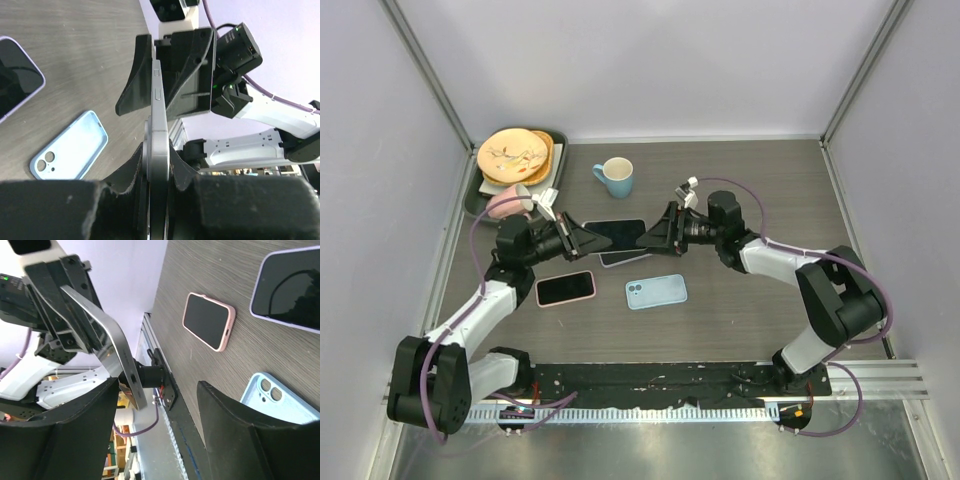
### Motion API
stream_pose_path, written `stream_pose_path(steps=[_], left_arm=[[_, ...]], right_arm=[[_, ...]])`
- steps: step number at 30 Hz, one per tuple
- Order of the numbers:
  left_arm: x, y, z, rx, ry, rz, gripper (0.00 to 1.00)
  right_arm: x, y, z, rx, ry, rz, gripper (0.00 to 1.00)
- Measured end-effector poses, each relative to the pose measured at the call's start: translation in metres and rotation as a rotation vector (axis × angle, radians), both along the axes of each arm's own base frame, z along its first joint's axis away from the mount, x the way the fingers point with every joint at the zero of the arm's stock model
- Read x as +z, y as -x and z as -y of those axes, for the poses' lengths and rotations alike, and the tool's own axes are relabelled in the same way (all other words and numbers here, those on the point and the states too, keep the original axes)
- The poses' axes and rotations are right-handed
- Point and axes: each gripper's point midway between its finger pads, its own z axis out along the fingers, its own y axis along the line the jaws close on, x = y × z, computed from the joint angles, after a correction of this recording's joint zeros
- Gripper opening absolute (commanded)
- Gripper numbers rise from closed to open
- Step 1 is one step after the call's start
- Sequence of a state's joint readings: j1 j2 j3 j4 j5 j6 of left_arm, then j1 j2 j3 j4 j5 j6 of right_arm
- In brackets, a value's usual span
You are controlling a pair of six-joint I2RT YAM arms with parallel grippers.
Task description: Put the phone into the phone case
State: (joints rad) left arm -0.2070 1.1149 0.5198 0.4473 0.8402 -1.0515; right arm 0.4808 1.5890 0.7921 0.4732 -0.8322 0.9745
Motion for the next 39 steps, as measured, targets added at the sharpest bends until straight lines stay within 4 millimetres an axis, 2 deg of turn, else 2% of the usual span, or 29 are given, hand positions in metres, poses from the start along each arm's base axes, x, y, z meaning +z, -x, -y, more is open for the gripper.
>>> stream_pose_path(steps=[6, 10, 12, 13, 17, 20, 21, 22, 24, 27, 31, 34, 39], left_arm=[[-0.001, 0.009, 0.002, -0.041, 0.015, -0.021, 0.0], [0.0, 0.01, 0.003, -0.051, 0.021, -0.015, 0.0], [0.001, 0.01, 0.003, -0.052, 0.024, -0.013, 0.0], [0.002, 0.01, 0.003, -0.051, 0.026, -0.013, 0.0], [0.003, 0.01, 0.004, -0.051, 0.033, -0.013, 0.0], [0.006, 0.009, 0.004, -0.052, 0.039, -0.001, 0.0], [0.007, 0.009, 0.004, -0.054, 0.043, 0.002, 0.0], [0.008, 0.009, 0.004, -0.054, 0.048, 0.0, 0.0], [0.008, 0.008, 0.003, -0.051, 0.064, -0.036, 0.02], [0.011, 0.009, 0.003, -0.056, 0.084, -0.053, 0.19], [0.01, 0.008, 0.003, -0.051, 0.074, -0.04, 0.5], [0.003, 0.007, 0.002, -0.044, 0.043, -0.035, 0.59], [-0.017, 0.002, -0.003, 0.006, -0.064, -0.084, 0.61]], right_arm=[[0.017, -0.004, -0.006, 0.001, -0.074, 0.014, 0.65], [0.03, -0.002, -0.008, 0.018, -0.118, 0.034, 0.52], [0.034, 0.0, -0.01, 0.032, -0.132, 0.04, 0.5], [0.036, 0.002, -0.011, 0.039, -0.14, 0.04, 0.45], [0.042, 0.006, -0.015, 0.067, -0.175, 0.038, 0.38], [0.043, 0.005, -0.017, 0.074, -0.2, 0.022, 0.25], [0.043, 0.006, -0.018, 0.079, -0.209, 0.016, 0.14], [0.044, 0.006, -0.018, 0.082, -0.218, 0.014, 0.08], [0.05, 0.008, -0.017, 0.107, -0.249, 0.042, 0.01], [0.057, 0.01, -0.017, 0.125, -0.276, 0.073, 0.01], [0.058, 0.01, -0.017, 0.127, -0.28, 0.064, 0.01], [0.051, 0.009, -0.02, 0.12, -0.25, 0.039, 0.01], [0.037, 0.002, -0.022, 0.1, -0.127, 0.047, 0.01]])
